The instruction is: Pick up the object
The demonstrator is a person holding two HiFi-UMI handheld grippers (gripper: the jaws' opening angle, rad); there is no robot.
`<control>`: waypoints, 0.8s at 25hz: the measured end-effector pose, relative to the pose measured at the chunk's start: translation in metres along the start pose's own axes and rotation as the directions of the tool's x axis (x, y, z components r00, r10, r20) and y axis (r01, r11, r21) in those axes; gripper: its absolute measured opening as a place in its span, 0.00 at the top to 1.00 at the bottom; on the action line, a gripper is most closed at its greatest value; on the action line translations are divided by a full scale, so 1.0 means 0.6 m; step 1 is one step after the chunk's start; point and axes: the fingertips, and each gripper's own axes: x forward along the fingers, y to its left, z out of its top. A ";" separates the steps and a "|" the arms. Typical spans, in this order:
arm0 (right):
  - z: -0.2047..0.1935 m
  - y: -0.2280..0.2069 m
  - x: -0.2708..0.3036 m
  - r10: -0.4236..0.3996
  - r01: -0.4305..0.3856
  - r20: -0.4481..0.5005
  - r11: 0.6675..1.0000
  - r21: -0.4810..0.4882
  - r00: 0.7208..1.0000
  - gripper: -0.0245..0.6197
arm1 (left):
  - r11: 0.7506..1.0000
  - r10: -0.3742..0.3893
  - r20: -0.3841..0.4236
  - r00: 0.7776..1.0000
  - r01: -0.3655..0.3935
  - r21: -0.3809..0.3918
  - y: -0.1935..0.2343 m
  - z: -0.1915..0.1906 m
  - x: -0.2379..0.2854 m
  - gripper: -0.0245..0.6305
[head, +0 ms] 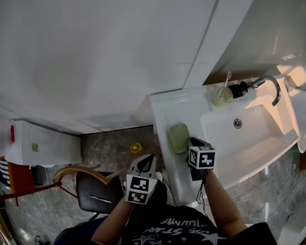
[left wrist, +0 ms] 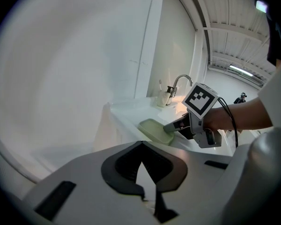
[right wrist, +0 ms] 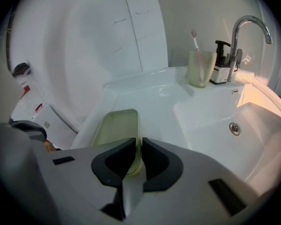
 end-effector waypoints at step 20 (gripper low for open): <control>-0.045 -0.052 -0.214 0.035 -0.063 0.186 0.987 0.149 0.982 0.92 | 0.996 0.052 0.084 0.995 -0.057 0.063 -0.137 -0.004 -0.102 0.94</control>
